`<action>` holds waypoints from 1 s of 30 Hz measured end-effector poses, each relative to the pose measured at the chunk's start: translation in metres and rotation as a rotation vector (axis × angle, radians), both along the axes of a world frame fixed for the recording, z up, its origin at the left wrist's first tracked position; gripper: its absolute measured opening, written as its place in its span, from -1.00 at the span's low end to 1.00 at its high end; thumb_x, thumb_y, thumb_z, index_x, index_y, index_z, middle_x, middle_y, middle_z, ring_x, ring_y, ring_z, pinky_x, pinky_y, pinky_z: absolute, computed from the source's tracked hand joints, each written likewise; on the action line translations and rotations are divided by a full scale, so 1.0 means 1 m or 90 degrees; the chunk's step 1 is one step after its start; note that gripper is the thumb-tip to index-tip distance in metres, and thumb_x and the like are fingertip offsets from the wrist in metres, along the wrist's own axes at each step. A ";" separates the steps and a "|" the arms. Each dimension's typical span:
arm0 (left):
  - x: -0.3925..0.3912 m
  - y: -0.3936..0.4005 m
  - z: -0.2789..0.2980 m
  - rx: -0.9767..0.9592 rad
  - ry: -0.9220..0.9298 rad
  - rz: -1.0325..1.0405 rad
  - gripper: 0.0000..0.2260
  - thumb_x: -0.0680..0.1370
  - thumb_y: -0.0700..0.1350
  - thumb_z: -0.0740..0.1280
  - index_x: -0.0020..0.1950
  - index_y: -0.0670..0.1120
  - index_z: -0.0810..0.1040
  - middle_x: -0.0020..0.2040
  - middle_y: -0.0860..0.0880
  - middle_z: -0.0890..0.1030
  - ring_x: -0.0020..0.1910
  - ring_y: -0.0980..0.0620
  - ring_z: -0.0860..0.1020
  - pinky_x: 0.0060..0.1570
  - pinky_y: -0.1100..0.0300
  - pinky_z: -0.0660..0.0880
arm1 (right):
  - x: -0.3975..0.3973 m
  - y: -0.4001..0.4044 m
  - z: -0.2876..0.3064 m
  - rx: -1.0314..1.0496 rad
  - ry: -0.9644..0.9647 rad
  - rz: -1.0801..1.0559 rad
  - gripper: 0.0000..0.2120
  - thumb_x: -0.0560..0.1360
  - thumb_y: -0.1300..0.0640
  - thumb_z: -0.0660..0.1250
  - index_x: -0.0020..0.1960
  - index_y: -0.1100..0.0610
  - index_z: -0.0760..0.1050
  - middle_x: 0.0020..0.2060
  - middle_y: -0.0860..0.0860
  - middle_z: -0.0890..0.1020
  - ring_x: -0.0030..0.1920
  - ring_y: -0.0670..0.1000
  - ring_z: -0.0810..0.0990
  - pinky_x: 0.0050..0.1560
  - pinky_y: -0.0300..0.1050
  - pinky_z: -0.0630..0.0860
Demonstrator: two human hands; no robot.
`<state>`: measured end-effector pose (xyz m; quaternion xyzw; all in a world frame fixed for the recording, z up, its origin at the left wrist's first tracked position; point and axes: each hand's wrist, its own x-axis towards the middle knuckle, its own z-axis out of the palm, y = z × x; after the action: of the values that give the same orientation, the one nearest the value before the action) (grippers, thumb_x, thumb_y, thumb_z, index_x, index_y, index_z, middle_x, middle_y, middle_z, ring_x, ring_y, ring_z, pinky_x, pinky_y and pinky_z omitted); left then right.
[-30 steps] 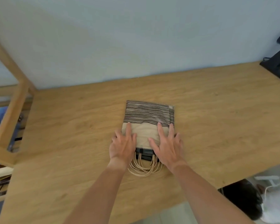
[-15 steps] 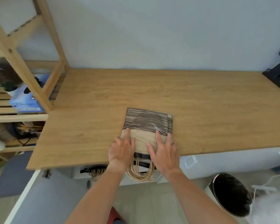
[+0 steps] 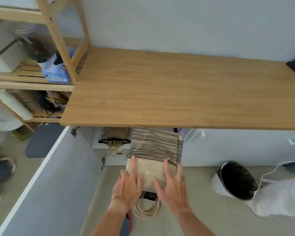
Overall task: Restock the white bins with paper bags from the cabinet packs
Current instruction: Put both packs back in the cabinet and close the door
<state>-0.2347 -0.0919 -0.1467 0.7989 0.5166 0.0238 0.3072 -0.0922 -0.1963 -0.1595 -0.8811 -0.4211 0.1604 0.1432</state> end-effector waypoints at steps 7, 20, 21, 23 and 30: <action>-0.015 -0.014 -0.059 -0.034 0.090 -0.033 -0.45 0.66 0.07 0.06 0.60 -0.01 -0.05 0.30 -0.26 0.43 0.04 -0.19 0.51 -0.06 0.02 0.48 | -0.017 -0.009 -0.053 -0.047 -0.007 -0.001 -0.17 0.41 -0.54 0.07 0.58 -0.18 0.09 0.47 0.14 0.06 0.32 0.20 0.33 0.28 0.10 0.42; 0.096 0.157 -0.214 0.170 0.027 -0.065 -0.29 0.54 0.30 0.03 0.59 0.08 -0.16 0.25 -0.25 0.29 0.10 -0.19 0.37 0.16 -0.07 0.37 | 0.110 0.171 -0.209 0.119 -0.128 0.016 -0.18 0.43 -0.43 0.25 0.53 0.02 0.27 0.36 0.24 0.26 0.19 0.34 0.45 0.13 0.23 0.52; 0.108 0.169 -0.225 0.196 0.042 -0.073 -0.29 0.55 0.31 0.04 0.60 0.07 -0.13 0.27 -0.25 0.26 0.11 -0.19 0.37 0.15 -0.07 0.38 | 0.123 0.184 -0.218 0.124 -0.134 0.016 -0.18 0.42 -0.44 0.22 0.53 0.01 0.25 0.36 0.24 0.26 0.20 0.34 0.44 0.14 0.23 0.50; 0.128 0.186 -0.245 0.240 0.095 -0.085 -0.30 0.58 0.32 0.00 0.61 0.02 -0.11 0.34 -0.26 0.23 0.15 -0.20 0.37 0.16 -0.07 0.38 | 0.143 0.204 -0.236 0.122 -0.155 0.030 -0.20 0.44 -0.44 0.19 0.52 0.00 0.24 0.37 0.25 0.26 0.22 0.34 0.43 0.16 0.22 0.48; 0.162 0.218 -0.295 0.292 0.209 -0.089 -0.31 0.61 0.28 -0.07 0.62 -0.09 -0.08 0.51 -0.29 0.08 0.27 -0.23 0.31 0.22 -0.06 0.33 | 0.167 0.245 -0.286 0.077 -0.225 0.059 -0.27 0.51 -0.41 0.14 0.50 0.05 0.27 0.32 0.26 0.30 0.10 0.32 0.45 0.11 0.18 0.47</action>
<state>-0.0730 0.1261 -0.4419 0.8744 0.4841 -0.0106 0.0315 0.0748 0.0488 -0.4453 -0.8651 -0.4887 -0.0161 0.1119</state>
